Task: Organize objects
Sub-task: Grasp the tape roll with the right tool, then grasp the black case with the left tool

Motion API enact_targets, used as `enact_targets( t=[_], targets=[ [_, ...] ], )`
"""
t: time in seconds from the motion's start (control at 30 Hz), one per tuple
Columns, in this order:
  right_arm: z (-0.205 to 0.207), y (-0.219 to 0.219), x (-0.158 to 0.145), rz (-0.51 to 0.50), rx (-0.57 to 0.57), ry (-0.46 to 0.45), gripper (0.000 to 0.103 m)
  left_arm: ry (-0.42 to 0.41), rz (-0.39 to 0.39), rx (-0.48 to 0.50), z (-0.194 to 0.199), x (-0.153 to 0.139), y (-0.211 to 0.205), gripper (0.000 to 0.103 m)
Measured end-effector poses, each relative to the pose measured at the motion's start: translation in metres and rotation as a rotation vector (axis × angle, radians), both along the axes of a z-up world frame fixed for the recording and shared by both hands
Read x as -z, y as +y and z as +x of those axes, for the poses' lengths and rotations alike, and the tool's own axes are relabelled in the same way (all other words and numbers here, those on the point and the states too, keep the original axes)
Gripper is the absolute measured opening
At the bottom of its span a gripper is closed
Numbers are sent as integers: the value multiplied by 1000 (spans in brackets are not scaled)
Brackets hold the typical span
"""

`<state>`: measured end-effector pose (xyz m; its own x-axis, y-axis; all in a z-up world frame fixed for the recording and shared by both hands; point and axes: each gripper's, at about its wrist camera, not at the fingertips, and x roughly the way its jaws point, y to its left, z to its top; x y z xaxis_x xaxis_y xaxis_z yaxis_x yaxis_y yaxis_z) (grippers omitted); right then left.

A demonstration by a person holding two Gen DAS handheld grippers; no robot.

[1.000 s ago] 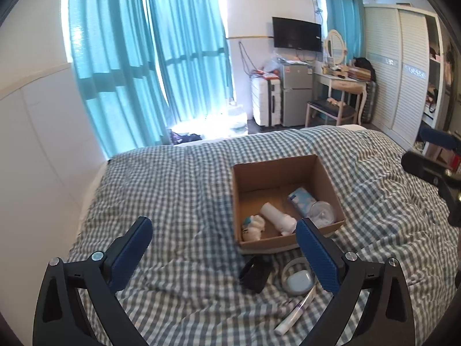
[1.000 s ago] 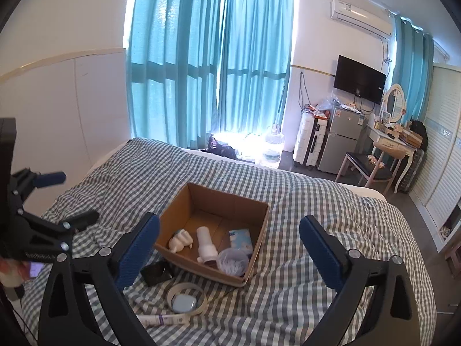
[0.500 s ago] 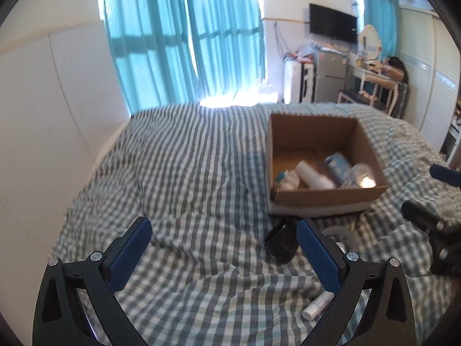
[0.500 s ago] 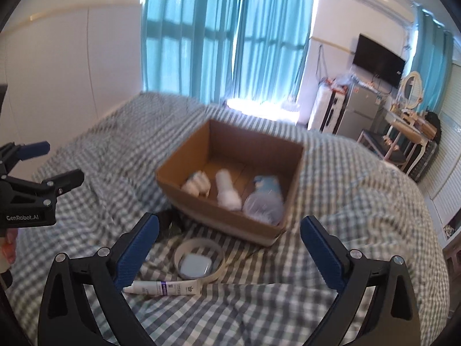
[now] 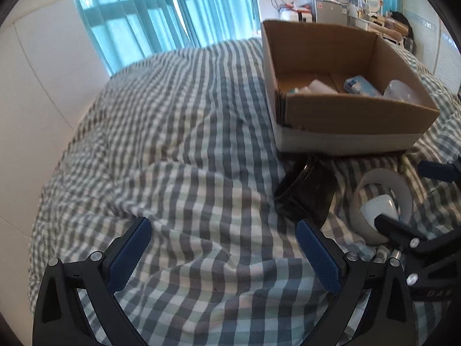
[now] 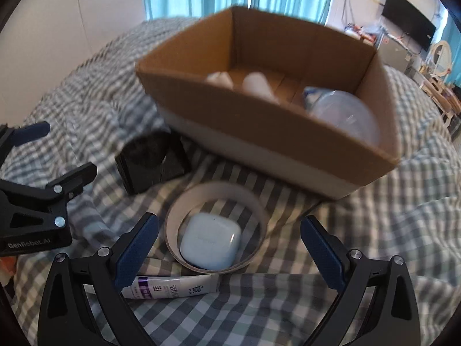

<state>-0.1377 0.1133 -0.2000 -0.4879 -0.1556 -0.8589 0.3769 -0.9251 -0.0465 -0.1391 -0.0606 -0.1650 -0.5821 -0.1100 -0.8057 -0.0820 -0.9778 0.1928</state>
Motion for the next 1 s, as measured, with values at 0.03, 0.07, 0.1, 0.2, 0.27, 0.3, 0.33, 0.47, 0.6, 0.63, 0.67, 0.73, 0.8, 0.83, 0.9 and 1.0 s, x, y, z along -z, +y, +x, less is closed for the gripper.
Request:
enact_targets(
  t=[0.03, 0.07, 0.1, 0.2, 0.27, 0.3, 0.33, 0.47, 0.6, 0.63, 0.67, 0.73, 0.8, 0.83, 0.9, 1.0],
  targets=[
    [0, -3, 3, 12, -11, -5, 99, -8, 10, -5, -1, 2, -2, 103],
    [0, -4, 4, 18, -17, -6, 99, -18, 21, -8, -3, 3, -4, 103],
    [0, -6, 4, 23, -23, -9, 99, -29, 32, -13, -4, 5, -6, 103],
    [-2, -11, 13, 53, -32, -29, 99, -54, 46, -22, -7, 10, -9, 103],
    [-2, -14, 17, 71, -40, -45, 98, -54, 46, -20, -7, 11, -8, 103],
    [-2, -15, 20, 83, -39, -52, 93, -52, 46, -15, -6, 10, -7, 103],
    [-3, -16, 22, 93, -38, -57, 87, -51, 47, -13, -9, 11, -6, 103],
    [-1, -10, 10, 64, -31, -18, 83, -63, 53, -7, -10, 12, -5, 103],
    [5, 9, -16, 5, 13, 42, 83, -66, 25, 17, -12, 10, 3, 103],
    [6, 14, -21, -3, 26, 54, 83, -62, 19, 34, -11, 9, 7, 103],
    [6, 23, -27, -18, 48, 64, 83, -61, 20, 53, -12, 7, 12, 103],
    [7, 32, -33, -46, 76, 70, 83, -65, 36, 89, -16, 5, 23, 103],
    [7, 44, -40, -72, 101, 73, 83, -66, 54, 115, -23, 3, 32, 103],
    [4, 47, -41, -80, 110, 73, 83, -67, 59, 121, -28, 3, 36, 103],
    [4, 54, -42, -108, 122, 68, 83, -77, 72, 127, -40, 7, 43, 103],
    [-2, 48, -38, -118, 113, 57, 83, -121, 93, 135, -52, 21, 50, 103]
  ],
)
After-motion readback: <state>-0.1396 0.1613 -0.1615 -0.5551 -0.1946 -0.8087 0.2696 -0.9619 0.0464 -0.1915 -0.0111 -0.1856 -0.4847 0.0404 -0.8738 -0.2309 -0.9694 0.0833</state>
